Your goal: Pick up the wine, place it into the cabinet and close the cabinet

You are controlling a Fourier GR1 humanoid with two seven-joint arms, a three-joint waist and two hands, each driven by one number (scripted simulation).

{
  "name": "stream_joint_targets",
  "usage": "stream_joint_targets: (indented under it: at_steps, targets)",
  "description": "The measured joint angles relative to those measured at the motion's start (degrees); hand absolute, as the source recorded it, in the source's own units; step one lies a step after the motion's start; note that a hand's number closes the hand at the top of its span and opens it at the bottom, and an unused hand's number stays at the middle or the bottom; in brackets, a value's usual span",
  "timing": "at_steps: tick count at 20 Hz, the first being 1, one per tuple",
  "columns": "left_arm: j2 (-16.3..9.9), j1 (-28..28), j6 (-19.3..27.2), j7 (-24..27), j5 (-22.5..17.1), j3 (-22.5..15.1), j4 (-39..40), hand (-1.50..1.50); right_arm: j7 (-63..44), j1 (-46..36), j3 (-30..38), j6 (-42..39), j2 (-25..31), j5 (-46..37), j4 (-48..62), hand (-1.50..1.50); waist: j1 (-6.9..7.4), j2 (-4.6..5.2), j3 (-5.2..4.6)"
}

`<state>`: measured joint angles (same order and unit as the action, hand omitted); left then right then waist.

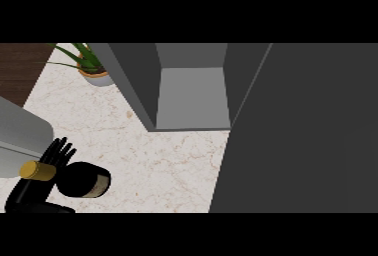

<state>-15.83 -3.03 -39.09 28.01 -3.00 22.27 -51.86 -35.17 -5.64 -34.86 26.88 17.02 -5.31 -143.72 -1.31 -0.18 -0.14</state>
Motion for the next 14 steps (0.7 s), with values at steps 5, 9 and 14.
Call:
stream_joint_targets:
  at_steps: [5,9,14]
  targets:
    - [-0.1,-1.9,-0.1,0.7,0.1,-1.8,3.7,-1.5,0.4,0.1,0.4,0.3,1.2,0.1,0.1,-1.5,0.11,-0.01,0.02]
    - [0.5,-3.5,1.3,3.0,1.4,-3.6,7.1,-1.5,0.6,-0.1,-0.3,1.1,1.5,0.1,0.2,-1.5,0.0,0.0,0.0]
    - [0.5,-4.9,2.1,4.9,1.0,-4.5,9.3,-1.5,3.5,2.3,-1.9,1.8,2.6,0.1,0.2,-1.5,0.0,-0.05,0.02]
